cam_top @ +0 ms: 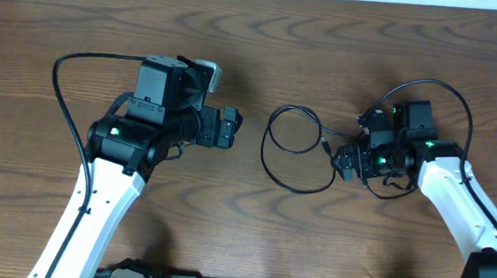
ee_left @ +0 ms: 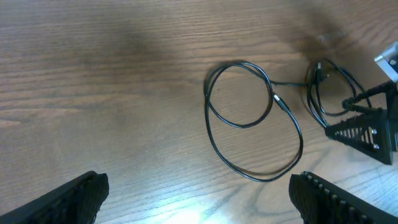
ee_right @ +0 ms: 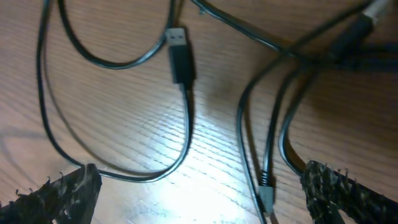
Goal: Untangle cables
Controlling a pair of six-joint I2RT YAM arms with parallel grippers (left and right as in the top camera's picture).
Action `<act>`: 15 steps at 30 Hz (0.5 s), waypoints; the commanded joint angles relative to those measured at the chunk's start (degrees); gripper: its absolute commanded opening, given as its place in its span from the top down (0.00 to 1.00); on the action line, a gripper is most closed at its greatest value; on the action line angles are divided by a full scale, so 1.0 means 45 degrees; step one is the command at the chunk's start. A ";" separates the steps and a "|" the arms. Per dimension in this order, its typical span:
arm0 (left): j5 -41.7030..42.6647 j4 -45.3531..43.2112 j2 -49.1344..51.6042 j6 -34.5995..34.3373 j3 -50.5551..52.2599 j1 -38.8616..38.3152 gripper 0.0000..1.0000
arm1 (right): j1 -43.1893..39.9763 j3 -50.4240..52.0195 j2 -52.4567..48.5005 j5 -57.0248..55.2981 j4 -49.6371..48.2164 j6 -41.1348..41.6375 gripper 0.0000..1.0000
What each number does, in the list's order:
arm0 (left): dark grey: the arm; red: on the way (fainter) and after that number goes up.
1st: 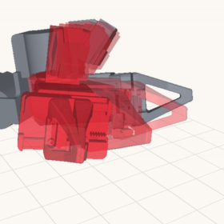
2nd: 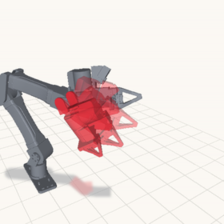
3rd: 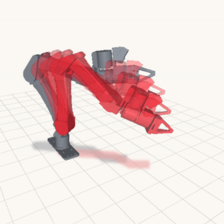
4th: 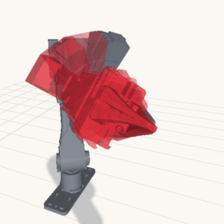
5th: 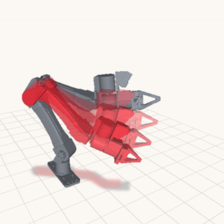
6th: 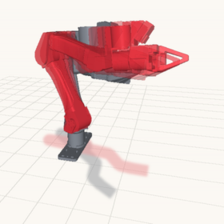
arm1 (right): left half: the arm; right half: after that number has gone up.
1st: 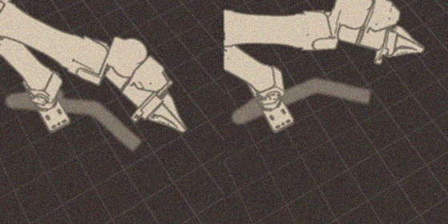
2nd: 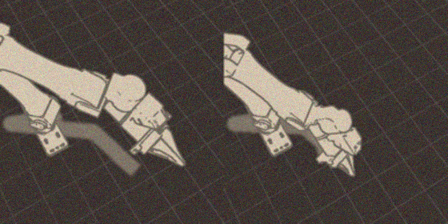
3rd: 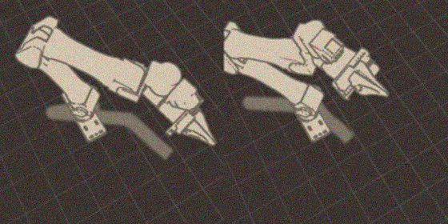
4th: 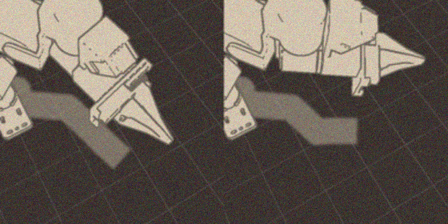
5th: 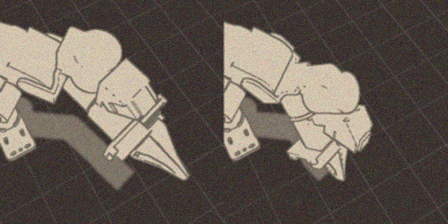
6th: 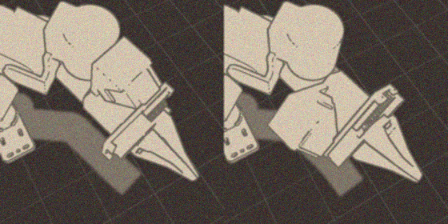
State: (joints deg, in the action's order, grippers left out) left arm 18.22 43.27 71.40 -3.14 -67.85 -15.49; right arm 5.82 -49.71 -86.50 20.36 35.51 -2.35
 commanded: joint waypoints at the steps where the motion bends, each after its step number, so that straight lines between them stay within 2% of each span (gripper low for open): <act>1: 0.0287 0.0029 0.0053 0.0262 0.0068 -0.0005 0.02 | -0.0491 0.0097 -0.0389 -0.0073 0.0165 0.0277 0.01; 5: 0.0291 0.0034 0.0053 0.0257 0.0068 -0.0005 0.02 | -0.0641 0.0097 -0.0607 -0.0233 0.0204 0.0379 0.01; 10: 0.0291 0.0083 0.0053 0.0257 0.0068 -0.0005 0.02 | -0.0646 0.0097 -0.0729 -0.1326 0.0223 0.1574 0.01; 15: 0.0282 0.0282 0.0053 -0.0403 0.0068 -0.0005 0.02 | -0.0646 0.0097 -0.1224 -0.1501 0.0301 0.2079 0.01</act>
State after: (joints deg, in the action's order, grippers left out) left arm 19.07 44.07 71.40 -3.27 -67.85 -15.49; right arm 3.07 -49.69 -90.24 15.20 36.67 4.05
